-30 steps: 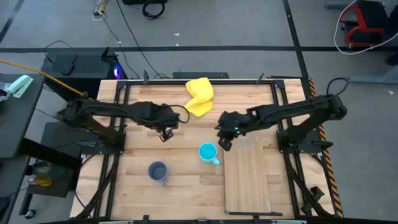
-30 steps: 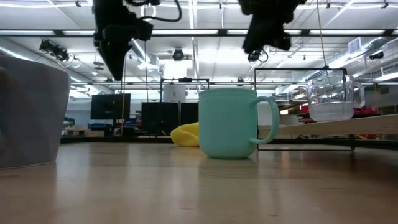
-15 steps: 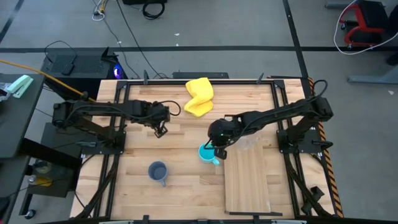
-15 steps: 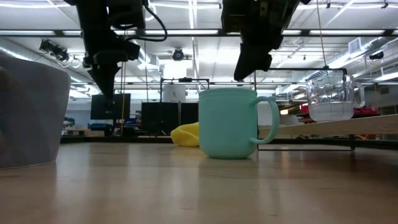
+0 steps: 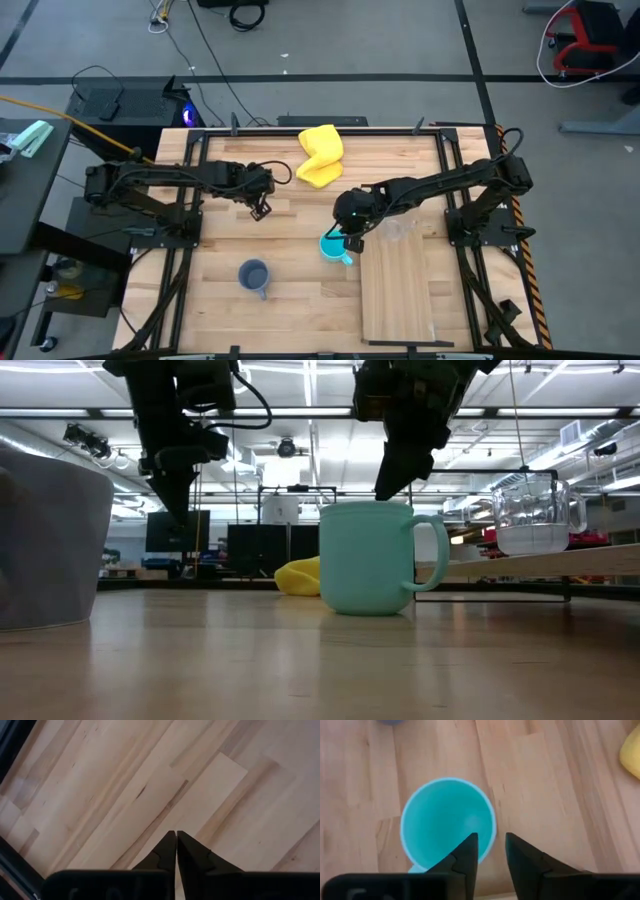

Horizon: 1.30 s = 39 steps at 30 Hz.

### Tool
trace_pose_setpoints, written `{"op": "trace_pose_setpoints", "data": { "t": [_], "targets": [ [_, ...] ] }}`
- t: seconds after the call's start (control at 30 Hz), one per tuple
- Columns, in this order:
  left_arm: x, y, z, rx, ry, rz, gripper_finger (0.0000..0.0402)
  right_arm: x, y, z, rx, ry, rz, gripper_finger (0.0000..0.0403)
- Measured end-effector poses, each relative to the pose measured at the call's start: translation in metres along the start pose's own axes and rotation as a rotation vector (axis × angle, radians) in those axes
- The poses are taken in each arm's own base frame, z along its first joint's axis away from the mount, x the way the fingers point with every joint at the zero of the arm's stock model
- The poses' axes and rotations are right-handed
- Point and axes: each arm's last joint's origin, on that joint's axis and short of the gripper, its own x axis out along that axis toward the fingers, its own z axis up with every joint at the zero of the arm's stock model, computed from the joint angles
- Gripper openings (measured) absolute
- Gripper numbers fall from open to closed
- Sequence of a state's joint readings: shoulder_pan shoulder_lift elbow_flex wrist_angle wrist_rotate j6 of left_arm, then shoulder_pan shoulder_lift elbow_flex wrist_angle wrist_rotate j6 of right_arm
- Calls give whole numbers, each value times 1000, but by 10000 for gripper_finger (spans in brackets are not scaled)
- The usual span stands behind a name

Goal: Stack small to large cups/mugs on shelf
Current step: Put the blue mug on the shelf

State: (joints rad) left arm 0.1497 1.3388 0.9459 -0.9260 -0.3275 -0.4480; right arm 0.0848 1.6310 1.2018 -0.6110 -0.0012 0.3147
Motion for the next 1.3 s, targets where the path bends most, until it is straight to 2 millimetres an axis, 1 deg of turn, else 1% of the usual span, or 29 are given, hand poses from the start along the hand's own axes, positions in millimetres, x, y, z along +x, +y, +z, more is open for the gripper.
{"op": "trace_pose_setpoints", "data": {
  "t": [0.1,0.2,0.37,0.5,0.7,0.83,0.9,1.03,1.17,1.3],
  "targets": [
    [0,0,0,0,0,-1,11,0,0,0,4,0,-1,125],
    [0,0,1,-2,-6,-3,10,5,0,-1,16,20,-7,130],
    [0,-1,2,9,-16,-7,22,18,-1,-3,9,48,-16,125],
    [0,-1,3,6,-25,-12,25,19,0,-2,4,37,-13,121],
    [0,-1,2,8,-24,-11,11,22,0,-4,15,61,-15,121],
    [0,-1,3,7,-26,-13,8,27,-1,-4,21,73,-20,119],
    [0,-2,3,7,-27,-13,10,32,0,-4,21,70,-18,119],
    [0,-2,3,7,-30,-15,23,34,0,-3,21,65,-16,118],
    [0,-2,3,6,-32,-16,23,34,0,-3,21,63,-16,108],
    [0,-2,3,6,-33,-16,10,34,0,-3,22,66,-21,79]
  ]
}}
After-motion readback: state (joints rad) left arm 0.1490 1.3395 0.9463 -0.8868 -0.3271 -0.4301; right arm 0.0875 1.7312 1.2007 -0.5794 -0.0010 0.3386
